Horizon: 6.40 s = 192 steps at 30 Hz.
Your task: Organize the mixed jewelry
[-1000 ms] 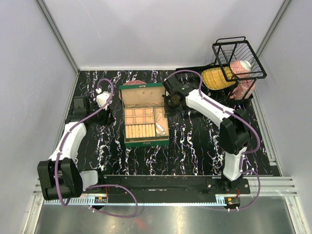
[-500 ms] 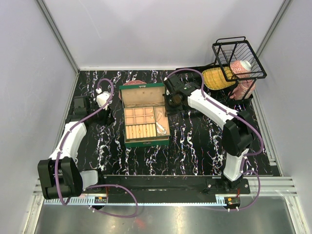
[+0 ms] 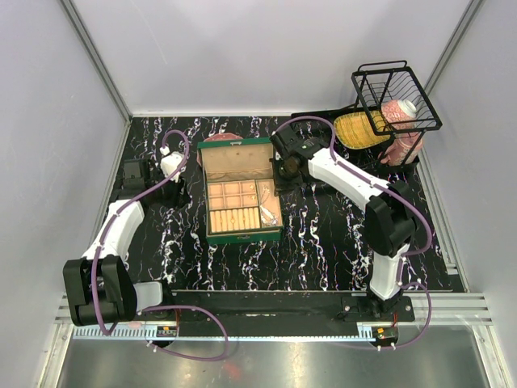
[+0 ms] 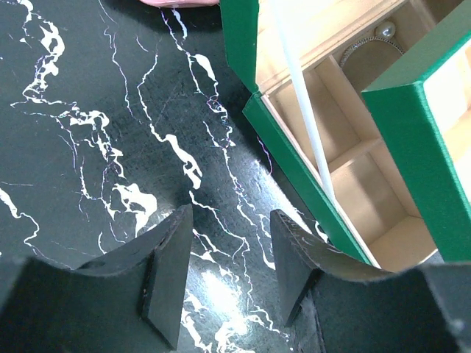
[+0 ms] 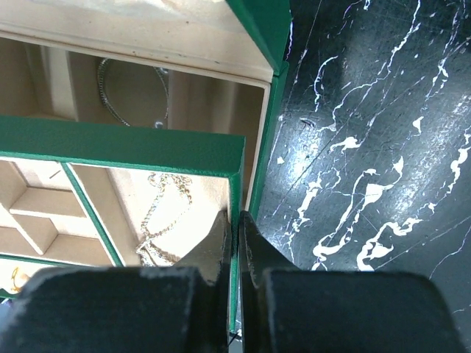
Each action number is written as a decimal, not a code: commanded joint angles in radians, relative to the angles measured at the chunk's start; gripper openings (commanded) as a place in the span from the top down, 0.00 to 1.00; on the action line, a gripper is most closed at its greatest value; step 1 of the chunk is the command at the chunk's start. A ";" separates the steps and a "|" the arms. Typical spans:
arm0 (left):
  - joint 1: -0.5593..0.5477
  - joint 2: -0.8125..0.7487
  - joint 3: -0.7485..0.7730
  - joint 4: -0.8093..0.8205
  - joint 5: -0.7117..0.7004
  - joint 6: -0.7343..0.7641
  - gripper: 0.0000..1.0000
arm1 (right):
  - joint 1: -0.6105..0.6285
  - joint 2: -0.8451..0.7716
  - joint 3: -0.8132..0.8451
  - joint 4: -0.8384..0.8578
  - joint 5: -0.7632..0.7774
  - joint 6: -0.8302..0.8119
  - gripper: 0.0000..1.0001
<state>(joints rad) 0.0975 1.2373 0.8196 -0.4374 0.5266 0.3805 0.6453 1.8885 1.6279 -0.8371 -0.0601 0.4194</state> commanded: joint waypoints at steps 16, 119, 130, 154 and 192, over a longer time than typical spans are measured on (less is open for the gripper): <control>0.005 0.002 -0.031 0.088 0.016 0.040 0.51 | -0.004 0.095 0.055 0.000 0.008 0.016 1.00; -0.214 -0.021 -0.149 0.189 0.021 -0.003 0.51 | 0.025 0.195 0.251 -0.099 0.063 -0.189 1.00; -0.185 -0.064 -0.143 0.181 0.012 -0.002 0.51 | 0.027 0.184 0.201 -0.085 0.063 -0.203 1.00; -0.166 -0.091 -0.120 0.151 -0.014 0.018 0.50 | 0.048 0.182 0.128 -0.063 0.026 -0.251 1.00; -0.165 -0.104 -0.109 0.129 -0.022 0.020 0.50 | 0.054 0.066 0.147 -0.071 0.054 -0.266 0.55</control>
<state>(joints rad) -0.0723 1.1637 0.6724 -0.3225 0.5076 0.3859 0.6846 2.0506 1.7794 -0.9127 0.0132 0.1707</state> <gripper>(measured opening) 0.493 0.417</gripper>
